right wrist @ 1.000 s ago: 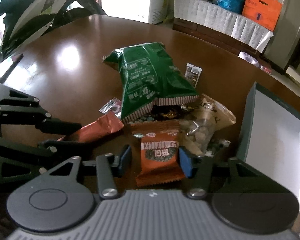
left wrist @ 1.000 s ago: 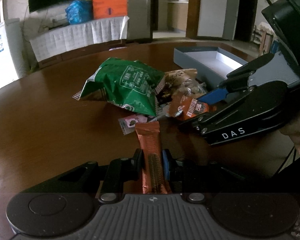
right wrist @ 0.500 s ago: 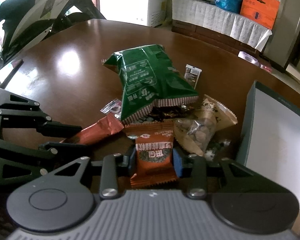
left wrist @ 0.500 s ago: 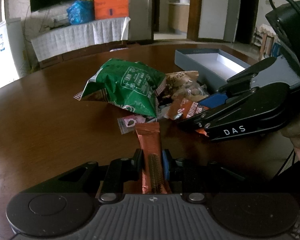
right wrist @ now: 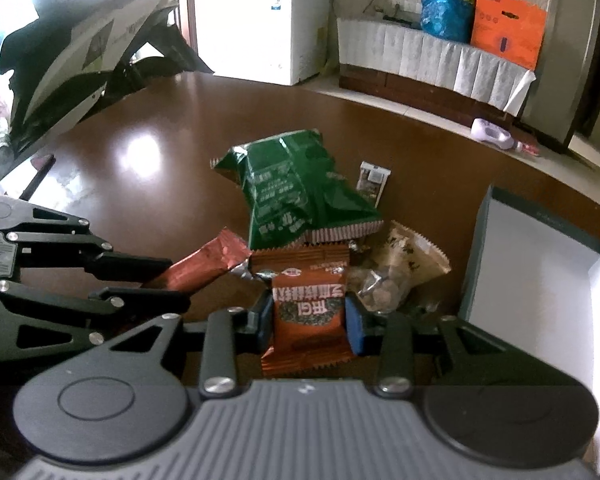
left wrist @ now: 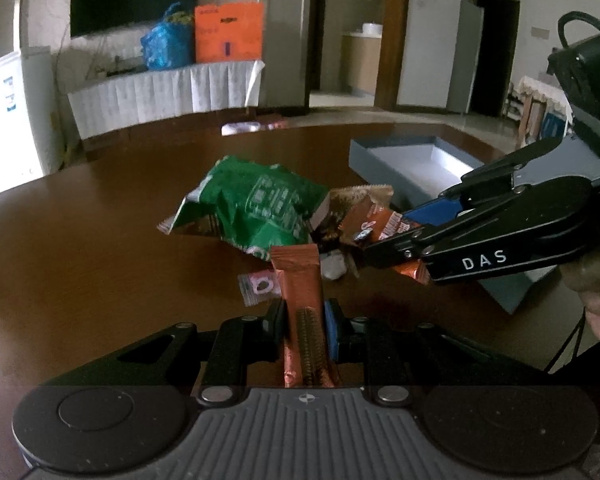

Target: Organize snacks

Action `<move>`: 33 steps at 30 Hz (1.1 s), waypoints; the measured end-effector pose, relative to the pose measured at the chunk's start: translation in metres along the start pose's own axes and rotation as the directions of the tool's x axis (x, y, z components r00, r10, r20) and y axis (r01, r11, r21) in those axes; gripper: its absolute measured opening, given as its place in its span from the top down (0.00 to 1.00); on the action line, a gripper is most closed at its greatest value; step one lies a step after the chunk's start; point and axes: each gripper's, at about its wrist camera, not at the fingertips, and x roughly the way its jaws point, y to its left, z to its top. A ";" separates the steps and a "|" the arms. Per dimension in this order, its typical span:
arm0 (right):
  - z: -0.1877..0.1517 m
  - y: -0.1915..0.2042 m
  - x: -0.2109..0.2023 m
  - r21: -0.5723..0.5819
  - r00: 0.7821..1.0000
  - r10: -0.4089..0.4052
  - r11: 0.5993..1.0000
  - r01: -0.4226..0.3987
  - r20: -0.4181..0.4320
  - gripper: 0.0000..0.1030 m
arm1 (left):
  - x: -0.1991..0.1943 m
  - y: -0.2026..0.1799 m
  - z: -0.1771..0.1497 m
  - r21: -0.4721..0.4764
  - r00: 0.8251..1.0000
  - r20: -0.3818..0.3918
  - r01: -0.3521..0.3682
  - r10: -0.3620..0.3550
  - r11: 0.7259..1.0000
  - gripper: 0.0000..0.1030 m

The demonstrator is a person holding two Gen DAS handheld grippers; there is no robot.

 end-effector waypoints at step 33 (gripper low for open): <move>-0.014 -0.054 -0.065 0.122 0.994 -0.088 0.989 0.079 0.068 0.64 | 0.020 -0.055 0.042 0.038 0.996 0.047 0.067 -0.069 0.997 0.79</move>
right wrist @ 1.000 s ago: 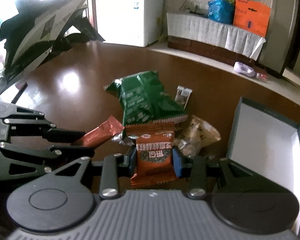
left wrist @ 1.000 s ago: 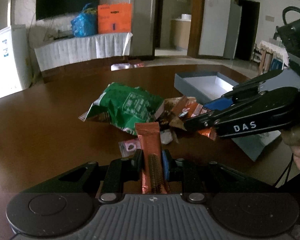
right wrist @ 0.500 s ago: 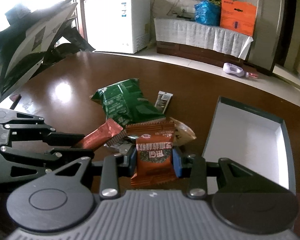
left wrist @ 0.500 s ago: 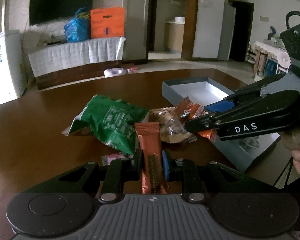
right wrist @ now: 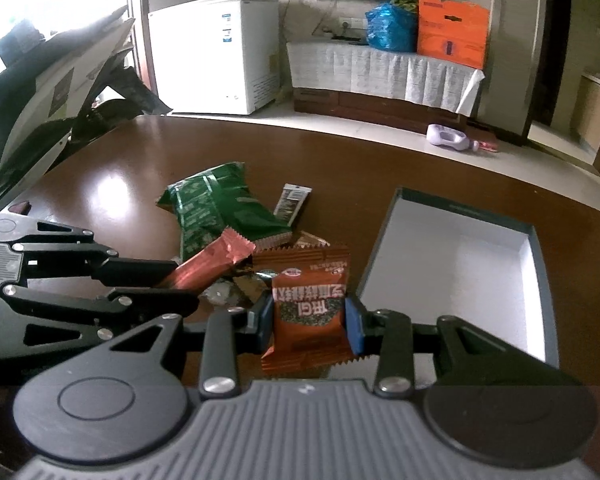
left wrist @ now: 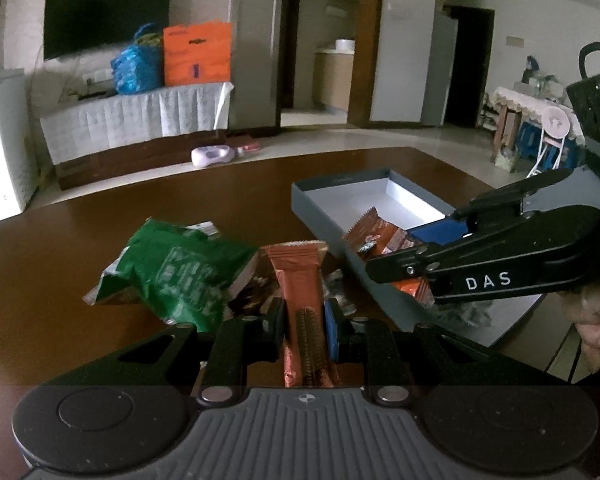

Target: Organize snacks

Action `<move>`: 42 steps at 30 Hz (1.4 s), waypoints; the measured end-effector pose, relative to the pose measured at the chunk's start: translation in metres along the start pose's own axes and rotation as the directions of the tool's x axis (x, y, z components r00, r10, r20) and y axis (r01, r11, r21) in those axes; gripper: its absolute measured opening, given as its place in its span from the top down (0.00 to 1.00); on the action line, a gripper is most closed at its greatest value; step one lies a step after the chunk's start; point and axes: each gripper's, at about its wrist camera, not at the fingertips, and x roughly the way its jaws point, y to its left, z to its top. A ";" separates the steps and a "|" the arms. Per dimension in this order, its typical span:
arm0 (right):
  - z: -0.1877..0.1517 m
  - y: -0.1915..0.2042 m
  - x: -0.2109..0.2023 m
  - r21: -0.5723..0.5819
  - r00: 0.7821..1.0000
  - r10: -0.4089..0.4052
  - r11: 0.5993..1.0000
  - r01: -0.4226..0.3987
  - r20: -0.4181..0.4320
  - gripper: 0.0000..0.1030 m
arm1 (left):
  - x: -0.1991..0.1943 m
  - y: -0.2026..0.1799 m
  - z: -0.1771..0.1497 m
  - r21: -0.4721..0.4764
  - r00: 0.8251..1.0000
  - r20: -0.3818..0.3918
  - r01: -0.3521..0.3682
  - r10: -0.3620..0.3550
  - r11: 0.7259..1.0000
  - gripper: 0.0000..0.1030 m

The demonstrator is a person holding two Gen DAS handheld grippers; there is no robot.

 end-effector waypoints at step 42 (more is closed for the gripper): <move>-0.035 -0.071 -0.035 0.104 0.990 -0.144 0.984 0.144 -0.011 0.64 | 0.061 -0.064 0.036 0.009 0.995 0.000 0.102 -0.102 0.995 0.78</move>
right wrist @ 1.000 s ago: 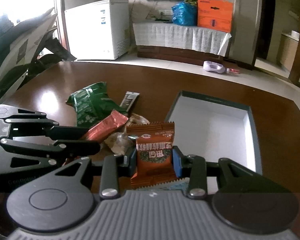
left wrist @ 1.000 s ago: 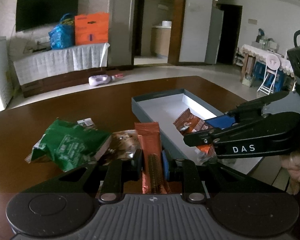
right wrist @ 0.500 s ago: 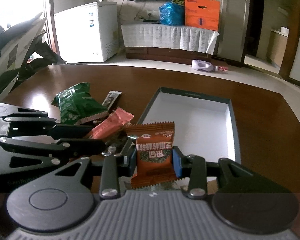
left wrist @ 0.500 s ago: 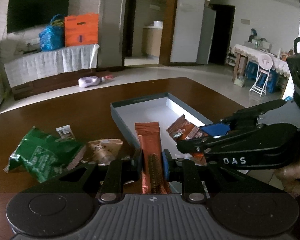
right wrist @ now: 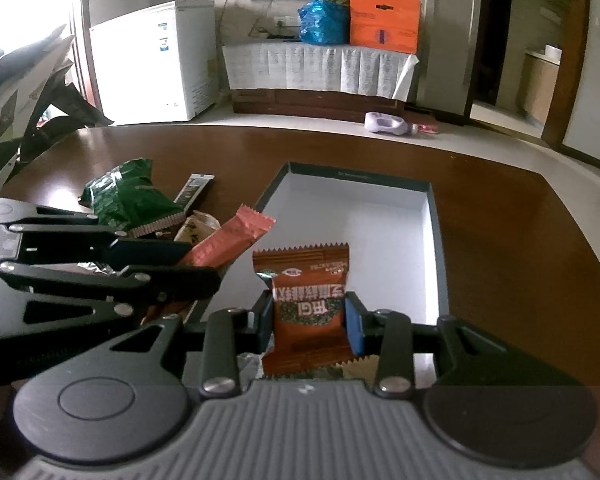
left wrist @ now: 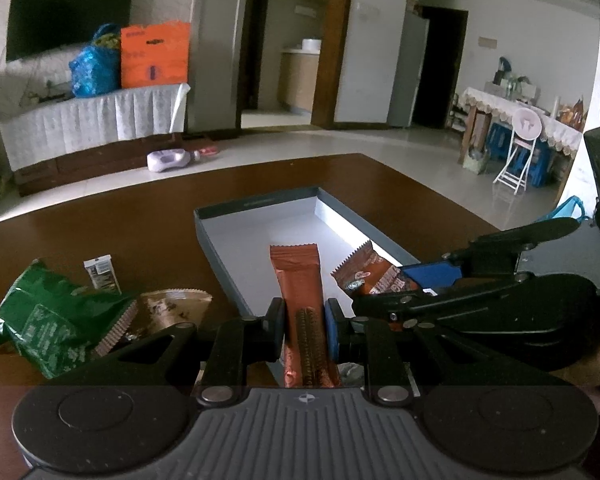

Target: Organize snacks

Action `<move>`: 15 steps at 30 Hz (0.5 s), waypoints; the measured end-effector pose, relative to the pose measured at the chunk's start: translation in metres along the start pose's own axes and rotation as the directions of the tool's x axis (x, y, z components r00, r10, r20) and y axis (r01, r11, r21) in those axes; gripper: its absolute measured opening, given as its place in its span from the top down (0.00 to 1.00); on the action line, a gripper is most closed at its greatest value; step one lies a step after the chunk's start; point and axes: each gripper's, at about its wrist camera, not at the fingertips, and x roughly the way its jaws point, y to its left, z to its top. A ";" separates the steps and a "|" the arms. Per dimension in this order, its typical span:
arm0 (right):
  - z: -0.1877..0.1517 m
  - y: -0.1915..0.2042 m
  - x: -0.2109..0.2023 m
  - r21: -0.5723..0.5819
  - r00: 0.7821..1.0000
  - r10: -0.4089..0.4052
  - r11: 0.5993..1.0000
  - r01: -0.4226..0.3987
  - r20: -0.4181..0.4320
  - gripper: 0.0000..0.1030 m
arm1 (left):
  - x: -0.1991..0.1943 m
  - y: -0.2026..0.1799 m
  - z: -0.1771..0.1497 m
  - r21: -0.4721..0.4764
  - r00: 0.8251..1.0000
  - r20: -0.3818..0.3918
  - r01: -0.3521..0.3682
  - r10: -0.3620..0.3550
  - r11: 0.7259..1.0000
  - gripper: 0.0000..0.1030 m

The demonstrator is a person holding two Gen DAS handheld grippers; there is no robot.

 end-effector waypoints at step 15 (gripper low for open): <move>-0.007 -0.016 0.006 0.034 0.998 -0.056 0.998 0.057 -0.018 0.64 | 0.019 -0.013 0.003 0.018 0.999 -0.024 0.023 -0.023 1.000 0.78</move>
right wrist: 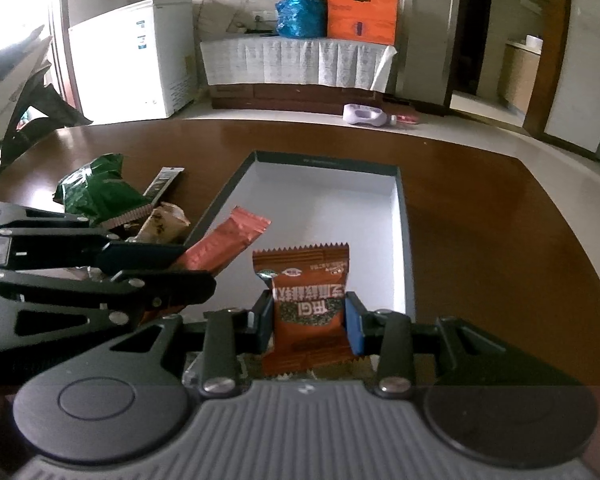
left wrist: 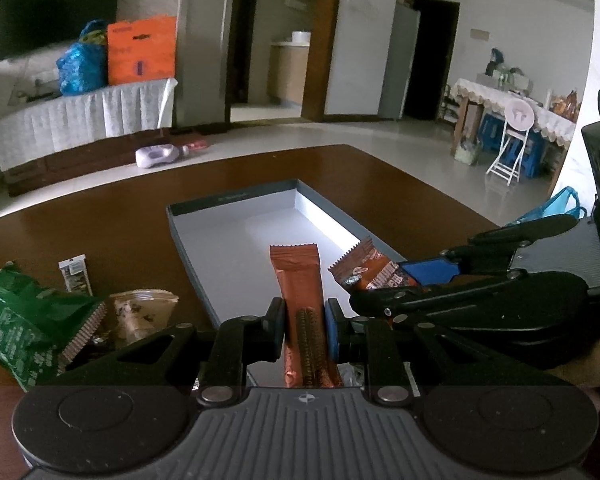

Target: Organize snacks

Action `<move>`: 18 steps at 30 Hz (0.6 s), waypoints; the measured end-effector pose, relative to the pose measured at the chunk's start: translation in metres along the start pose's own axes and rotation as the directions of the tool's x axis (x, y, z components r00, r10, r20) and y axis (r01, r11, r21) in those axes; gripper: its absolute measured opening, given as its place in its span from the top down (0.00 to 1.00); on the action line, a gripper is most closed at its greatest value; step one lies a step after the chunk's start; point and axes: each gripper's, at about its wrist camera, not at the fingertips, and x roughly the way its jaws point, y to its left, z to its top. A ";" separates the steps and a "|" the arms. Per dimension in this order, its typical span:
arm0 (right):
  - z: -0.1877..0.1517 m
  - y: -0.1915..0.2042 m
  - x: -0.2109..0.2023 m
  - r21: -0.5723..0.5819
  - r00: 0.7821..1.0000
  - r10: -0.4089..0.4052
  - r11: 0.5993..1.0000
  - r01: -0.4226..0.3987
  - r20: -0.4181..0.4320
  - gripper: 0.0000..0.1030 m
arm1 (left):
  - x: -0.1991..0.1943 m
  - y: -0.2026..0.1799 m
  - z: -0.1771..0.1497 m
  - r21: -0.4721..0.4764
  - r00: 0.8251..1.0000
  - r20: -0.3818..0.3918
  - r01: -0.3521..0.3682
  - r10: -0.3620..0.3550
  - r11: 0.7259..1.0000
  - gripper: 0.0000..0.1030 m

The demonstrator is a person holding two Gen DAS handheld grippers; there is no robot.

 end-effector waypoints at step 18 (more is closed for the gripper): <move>-0.007 -0.012 0.016 0.021 0.999 -0.034 0.999 0.035 -0.033 0.64 | 0.016 -0.002 0.001 -0.004 1.000 -0.023 0.004 -0.004 1.000 0.78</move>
